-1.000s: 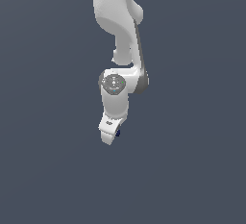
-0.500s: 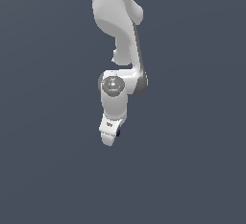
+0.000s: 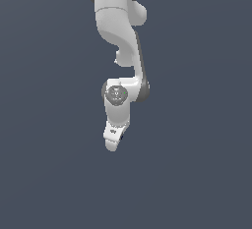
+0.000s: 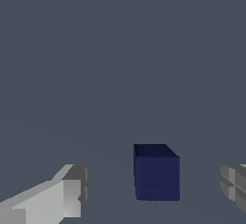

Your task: Pick up the object and move it to a goal position.

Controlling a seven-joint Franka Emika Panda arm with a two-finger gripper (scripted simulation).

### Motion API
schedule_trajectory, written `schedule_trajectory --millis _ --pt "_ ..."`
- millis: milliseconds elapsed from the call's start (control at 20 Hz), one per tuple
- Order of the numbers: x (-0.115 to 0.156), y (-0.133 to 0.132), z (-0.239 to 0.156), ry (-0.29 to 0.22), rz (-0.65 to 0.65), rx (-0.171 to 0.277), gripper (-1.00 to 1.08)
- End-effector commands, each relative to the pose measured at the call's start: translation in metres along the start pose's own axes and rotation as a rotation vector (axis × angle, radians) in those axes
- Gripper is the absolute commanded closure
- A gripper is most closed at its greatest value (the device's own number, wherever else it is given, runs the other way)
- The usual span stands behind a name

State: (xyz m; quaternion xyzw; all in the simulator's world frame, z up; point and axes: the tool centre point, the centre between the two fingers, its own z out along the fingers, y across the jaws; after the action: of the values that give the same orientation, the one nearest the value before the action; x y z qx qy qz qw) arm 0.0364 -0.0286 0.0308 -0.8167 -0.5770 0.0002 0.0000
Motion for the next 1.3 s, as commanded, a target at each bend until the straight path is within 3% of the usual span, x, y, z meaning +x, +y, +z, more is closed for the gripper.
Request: schedule_trajectory --millis 0,250,300,1250 --pt "0.0 0.0 0.011 0.0 -0.001 0.0 -0.92" --pt "0.0 0.001 0.018 0.0 -0.001 0.0 -0.92" --pt "0.0 0.001 0.018 0.0 -0.001 0.0 1.08" --pt "-0.004 -0.006 0.002 0.0 -0.001 0.0 1.08"
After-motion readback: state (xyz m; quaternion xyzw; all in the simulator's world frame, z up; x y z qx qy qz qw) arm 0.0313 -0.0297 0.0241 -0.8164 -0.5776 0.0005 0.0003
